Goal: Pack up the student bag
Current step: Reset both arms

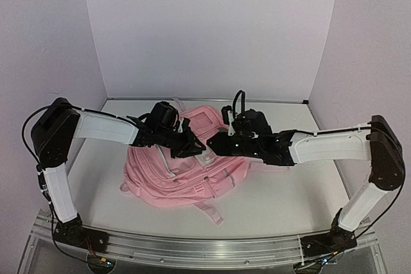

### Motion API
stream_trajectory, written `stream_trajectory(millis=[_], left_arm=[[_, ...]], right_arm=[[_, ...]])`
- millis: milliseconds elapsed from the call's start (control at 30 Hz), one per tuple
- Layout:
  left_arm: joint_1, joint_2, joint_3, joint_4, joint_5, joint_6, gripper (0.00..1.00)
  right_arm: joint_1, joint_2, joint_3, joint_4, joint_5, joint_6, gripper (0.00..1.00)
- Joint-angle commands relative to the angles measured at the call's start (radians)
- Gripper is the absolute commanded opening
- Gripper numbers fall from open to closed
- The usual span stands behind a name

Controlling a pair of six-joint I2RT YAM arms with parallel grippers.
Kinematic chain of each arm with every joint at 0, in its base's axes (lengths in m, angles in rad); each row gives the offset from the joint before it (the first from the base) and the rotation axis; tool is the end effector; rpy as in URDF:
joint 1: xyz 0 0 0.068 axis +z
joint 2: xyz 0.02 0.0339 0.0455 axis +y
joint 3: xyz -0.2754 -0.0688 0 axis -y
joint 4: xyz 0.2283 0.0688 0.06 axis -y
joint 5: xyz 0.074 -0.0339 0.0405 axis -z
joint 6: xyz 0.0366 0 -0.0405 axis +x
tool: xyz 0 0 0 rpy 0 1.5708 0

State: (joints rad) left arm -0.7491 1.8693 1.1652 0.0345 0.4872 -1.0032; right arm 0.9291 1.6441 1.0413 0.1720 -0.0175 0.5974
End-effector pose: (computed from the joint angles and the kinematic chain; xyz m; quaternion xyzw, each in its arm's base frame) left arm 0.2792 -0.2830 0.2087 -0.0065 0.8799 -0.4637 0.1037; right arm 0.2166 0.2910 0.2620 -0.1436 0.8295 0.3783 0.3848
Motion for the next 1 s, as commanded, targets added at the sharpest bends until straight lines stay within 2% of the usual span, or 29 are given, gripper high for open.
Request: stream_trajectory(millis=[0, 233, 300, 400, 600, 733, 833, 967], left_arm=[[0.018, 0.028, 0.019, -0.01, -0.056, 0.005, 0.22], [0.029, 0.045, -0.002, 0.023, -0.059, -0.002, 0.19], [0.03, 0.055, -0.009, 0.027, -0.065, 0.0, 0.19], [0.035, 0.067, -0.026, 0.03, -0.09, 0.0, 0.19], [0.039, 0.078, -0.047, 0.052, -0.099, 0.012, 0.19], [0.041, 0.032, -0.032, 0.046, -0.109, 0.055, 0.21], [0.046, -0.04, -0.015, 0.008, -0.143, 0.13, 0.29], [0.071, -0.138, 0.022, -0.126, -0.201, 0.25, 0.62]], right_arm=[[0.013, 0.081, 0.058, 0.037, -0.068, -0.009, 0.16], [0.013, 0.219, 0.096, 0.037, -0.002, 0.032, 0.08], [0.011, 0.263, 0.105, 0.021, 0.042, 0.074, 0.03], [0.002, 0.299, 0.09, 0.006, 0.095, 0.137, 0.01], [-0.016, 0.315, 0.076, -0.002, 0.073, 0.182, 0.01], [-0.017, 0.222, 0.091, -0.004, 0.056, 0.146, 0.03], [-0.018, 0.126, 0.098, -0.019, 0.074, 0.102, 0.09], [-0.024, 0.045, 0.121, -0.097, 0.122, 0.043, 0.17]])
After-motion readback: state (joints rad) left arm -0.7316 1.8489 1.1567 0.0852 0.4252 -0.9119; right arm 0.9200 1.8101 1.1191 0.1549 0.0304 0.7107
